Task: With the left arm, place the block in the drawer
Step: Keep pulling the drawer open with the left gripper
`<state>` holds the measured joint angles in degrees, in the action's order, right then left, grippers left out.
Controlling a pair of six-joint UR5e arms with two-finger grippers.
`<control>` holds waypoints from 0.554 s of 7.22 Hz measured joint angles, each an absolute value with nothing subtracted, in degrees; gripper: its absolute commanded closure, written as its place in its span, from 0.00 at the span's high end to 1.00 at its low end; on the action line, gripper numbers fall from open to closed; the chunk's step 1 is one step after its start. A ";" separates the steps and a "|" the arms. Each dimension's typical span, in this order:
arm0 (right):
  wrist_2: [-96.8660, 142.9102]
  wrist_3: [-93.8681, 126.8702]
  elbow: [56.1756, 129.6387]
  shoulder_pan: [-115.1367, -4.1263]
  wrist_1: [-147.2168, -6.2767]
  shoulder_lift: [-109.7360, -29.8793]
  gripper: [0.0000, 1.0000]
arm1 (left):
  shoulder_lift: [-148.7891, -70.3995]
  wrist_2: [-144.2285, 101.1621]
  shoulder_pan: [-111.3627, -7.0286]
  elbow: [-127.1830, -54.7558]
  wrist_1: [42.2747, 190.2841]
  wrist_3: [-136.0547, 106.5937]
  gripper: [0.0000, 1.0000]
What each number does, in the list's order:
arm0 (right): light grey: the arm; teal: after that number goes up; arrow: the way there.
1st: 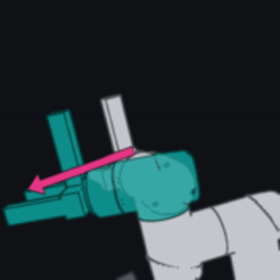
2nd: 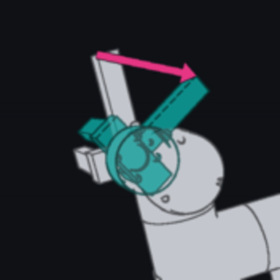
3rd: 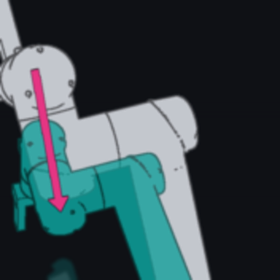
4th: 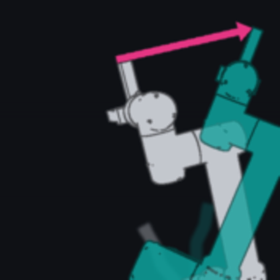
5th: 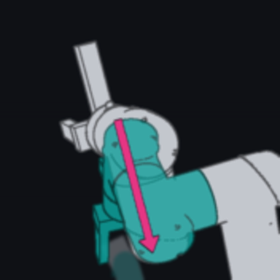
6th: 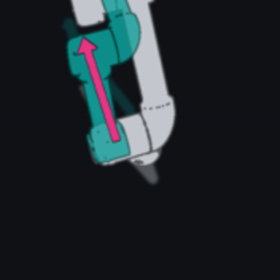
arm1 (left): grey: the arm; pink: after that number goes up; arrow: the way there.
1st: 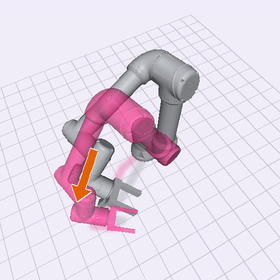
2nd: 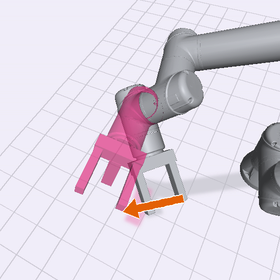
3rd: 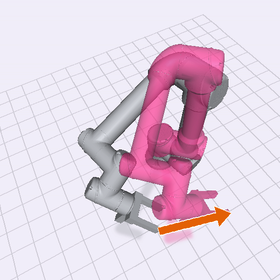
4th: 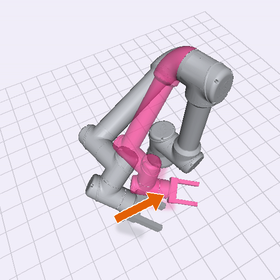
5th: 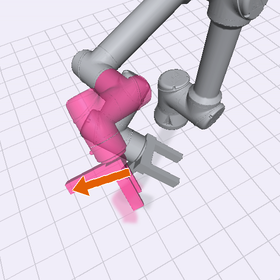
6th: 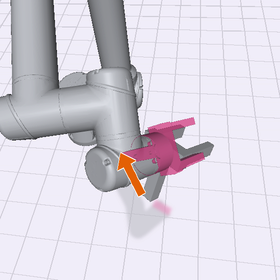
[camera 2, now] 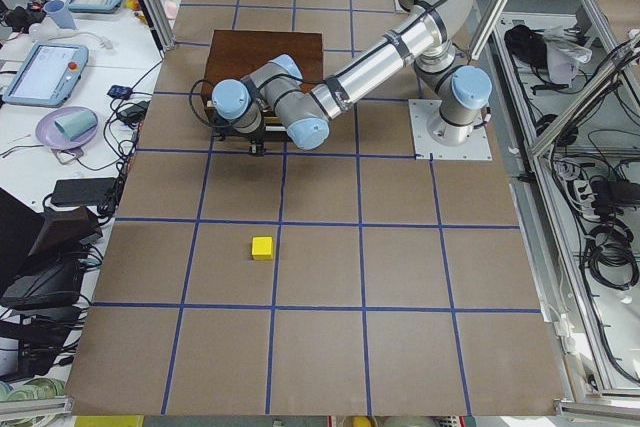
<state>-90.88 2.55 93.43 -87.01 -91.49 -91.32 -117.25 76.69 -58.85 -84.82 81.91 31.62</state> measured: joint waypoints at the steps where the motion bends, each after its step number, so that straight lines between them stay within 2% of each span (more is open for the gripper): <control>1: -90.88 2.55 93.43 -87.01 -91.49 -91.32 1.00 | -117.22 76.71 -58.54 -84.82 81.91 31.75 0.73; 4: -90.88 2.55 93.43 -87.01 -91.49 -91.32 1.00 | -117.03 76.69 -58.01 -84.82 81.91 31.81 0.73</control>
